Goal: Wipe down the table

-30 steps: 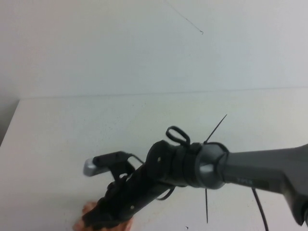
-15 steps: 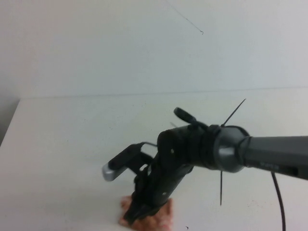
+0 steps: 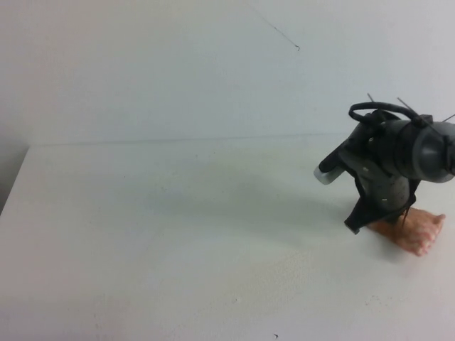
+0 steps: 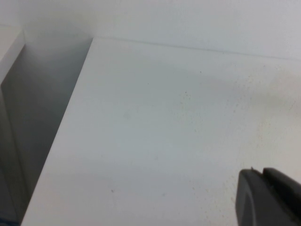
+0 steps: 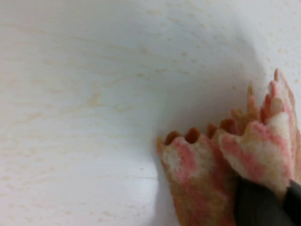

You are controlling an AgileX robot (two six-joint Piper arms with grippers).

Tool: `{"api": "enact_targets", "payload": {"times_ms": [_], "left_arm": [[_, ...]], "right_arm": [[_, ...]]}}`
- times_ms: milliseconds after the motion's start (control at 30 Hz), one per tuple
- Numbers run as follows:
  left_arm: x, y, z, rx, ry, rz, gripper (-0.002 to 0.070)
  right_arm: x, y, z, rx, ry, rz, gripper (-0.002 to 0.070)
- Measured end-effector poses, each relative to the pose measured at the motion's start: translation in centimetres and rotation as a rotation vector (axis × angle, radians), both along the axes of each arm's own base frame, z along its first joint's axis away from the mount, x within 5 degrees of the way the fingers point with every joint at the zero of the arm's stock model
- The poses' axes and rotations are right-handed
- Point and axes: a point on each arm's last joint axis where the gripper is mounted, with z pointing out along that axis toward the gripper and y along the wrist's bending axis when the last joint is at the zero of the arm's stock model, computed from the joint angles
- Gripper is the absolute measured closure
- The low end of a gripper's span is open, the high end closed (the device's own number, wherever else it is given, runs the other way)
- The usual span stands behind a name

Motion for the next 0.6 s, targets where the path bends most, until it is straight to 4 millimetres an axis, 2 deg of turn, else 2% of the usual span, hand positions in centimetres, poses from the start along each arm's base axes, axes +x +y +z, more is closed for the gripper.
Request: {"api": "enact_targets", "payload": {"times_ms": [67,133,267,467,600], "left_arm": [[0.0,0.0,0.0,0.0,0.0,0.0,0.0676],[0.0,0.0,0.0,0.0,0.0,0.0,0.0676],[0.0,0.0,0.0,0.0,0.0,0.0,0.0676],[0.0,0.0,0.0,0.0,0.0,0.0,0.0676],[0.0,0.0,0.0,0.0,0.0,0.0,0.0676]], "right_arm": [[0.1,-0.2,-0.3,0.086,0.014,-0.052,0.0679],[0.1,0.4,-0.4,0.177,0.021,-0.067,0.068],[-0.8,3.5,-0.6,0.326,0.031,-0.061,0.068],[-4.9,10.9,-0.6,0.35,0.044,0.152,0.0679],[-9.6,17.4,-0.3,0.437,0.01,0.331,0.0679]]}}
